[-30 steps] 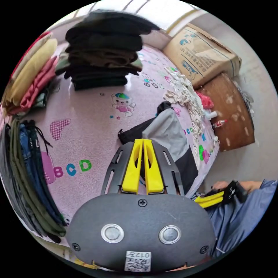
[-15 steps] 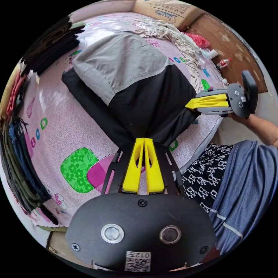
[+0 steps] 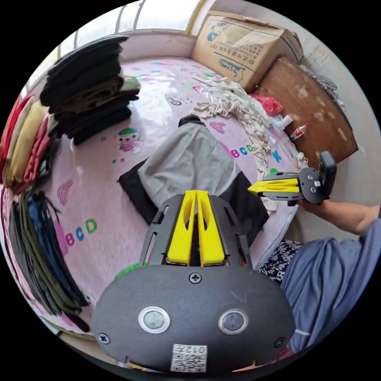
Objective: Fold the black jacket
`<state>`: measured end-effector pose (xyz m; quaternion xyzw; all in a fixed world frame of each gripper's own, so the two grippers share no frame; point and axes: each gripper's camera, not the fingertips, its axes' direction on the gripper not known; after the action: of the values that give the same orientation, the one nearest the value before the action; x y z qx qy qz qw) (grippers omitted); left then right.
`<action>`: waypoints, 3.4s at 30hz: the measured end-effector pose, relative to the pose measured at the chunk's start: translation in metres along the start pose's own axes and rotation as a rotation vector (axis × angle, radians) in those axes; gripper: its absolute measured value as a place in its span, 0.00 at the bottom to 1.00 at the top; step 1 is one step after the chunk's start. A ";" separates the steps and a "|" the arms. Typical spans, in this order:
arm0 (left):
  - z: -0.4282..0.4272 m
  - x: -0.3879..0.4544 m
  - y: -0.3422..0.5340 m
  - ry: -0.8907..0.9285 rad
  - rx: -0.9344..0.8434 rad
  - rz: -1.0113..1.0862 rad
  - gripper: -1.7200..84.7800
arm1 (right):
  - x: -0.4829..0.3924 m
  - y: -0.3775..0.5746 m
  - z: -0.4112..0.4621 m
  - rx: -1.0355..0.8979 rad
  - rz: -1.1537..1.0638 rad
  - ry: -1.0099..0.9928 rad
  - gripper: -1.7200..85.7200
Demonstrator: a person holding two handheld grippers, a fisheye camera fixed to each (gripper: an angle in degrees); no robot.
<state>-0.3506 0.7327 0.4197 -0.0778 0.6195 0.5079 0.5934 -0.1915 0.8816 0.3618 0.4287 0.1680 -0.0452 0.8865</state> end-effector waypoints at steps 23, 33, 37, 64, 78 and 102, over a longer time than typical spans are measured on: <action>-0.007 -0.172 0.245 0.663 0.099 -0.841 0.15 | 0.143 0.123 -0.034 0.023 0.543 -0.600 0.10; 0.027 -0.134 0.325 0.737 0.330 -1.100 0.17 | -0.180 0.116 -0.083 0.005 -0.444 -0.199 0.16; 0.017 -0.138 0.354 0.760 0.506 -1.158 0.17 | -0.295 0.140 -0.050 0.063 -0.740 0.030 0.17; -0.011 -0.223 0.362 1.079 0.736 -1.113 0.24 | -0.336 0.154 -0.027 0.028 -0.672 -0.074 0.04; 0.001 -0.243 0.312 1.212 0.524 -0.878 0.30 | -0.294 0.170 0.032 -0.006 -0.638 -0.034 0.06; -0.001 -0.186 0.186 0.911 0.038 -0.690 0.20 | -0.030 0.156 0.171 -0.057 -0.241 -0.620 0.02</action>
<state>-0.4283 0.7258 0.6713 -0.4760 0.7606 0.1888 0.3992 -0.1406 0.8448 0.5867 0.3467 -0.0589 -0.2734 0.8953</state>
